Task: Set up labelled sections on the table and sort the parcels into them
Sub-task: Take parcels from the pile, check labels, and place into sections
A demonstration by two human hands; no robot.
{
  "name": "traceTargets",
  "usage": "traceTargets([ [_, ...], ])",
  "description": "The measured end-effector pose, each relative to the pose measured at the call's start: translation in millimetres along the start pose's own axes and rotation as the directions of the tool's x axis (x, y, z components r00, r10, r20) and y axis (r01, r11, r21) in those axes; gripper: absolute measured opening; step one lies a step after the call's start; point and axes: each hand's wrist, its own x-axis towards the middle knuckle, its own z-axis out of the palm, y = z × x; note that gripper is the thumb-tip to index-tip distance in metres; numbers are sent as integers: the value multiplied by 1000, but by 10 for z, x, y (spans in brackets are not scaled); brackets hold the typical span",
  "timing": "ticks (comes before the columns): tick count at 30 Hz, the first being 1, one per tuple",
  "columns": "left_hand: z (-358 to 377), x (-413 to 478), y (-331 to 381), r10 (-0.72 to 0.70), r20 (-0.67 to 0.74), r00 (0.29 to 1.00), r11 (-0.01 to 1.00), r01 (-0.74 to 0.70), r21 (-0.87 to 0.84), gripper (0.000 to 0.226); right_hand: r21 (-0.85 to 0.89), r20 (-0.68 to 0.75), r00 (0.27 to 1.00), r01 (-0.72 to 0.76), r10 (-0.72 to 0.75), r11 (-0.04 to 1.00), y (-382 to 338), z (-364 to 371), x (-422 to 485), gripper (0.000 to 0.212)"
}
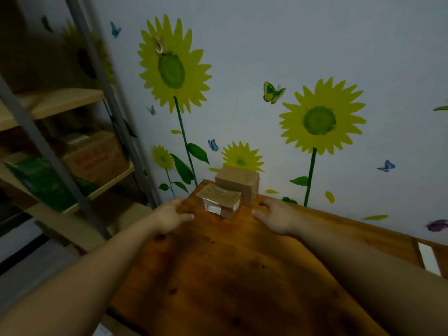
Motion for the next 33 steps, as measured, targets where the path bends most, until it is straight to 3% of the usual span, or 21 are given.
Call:
traceTargets([
  [4,-56,583,-57,23,46,999,998,-20,-51,50,-53,21,999,-39,40,998,-33,170,471,50],
  [9,44,1444,-171,-15,112,994,994,27,-106,52,165,91,988,-142,128,976,52,521,1286,51],
  [12,160,1994,-240,-60,130,990,986,79,-145,49,202,139,980,-171,144,964,111,746,1737,59],
  [16,341,2518,-230,-62,54,997,977,72,-200,53,322,171,972,-212,164,923,192,1049,2154,74],
  [20,522,2864,-439,-82,109,991,966,106,-235,52,391,272,940,-304,207,869,220,1235,2283,78],
  [22,565,2933,-566,-77,127,989,967,105,-234,52,446,227,946,-311,230,839,219,1304,2281,79],
  [27,366,2688,-565,-38,72,997,942,60,-330,35,580,-46,956,-210,288,787,93,1213,2055,69],
  [30,178,2423,-524,47,7,999,933,-41,-357,45,584,-225,921,-133,317,801,-77,1061,1812,51],
  [33,-15,2040,-464,152,8,988,839,-124,-529,58,619,-300,883,-109,362,778,-323,895,1487,47],
])
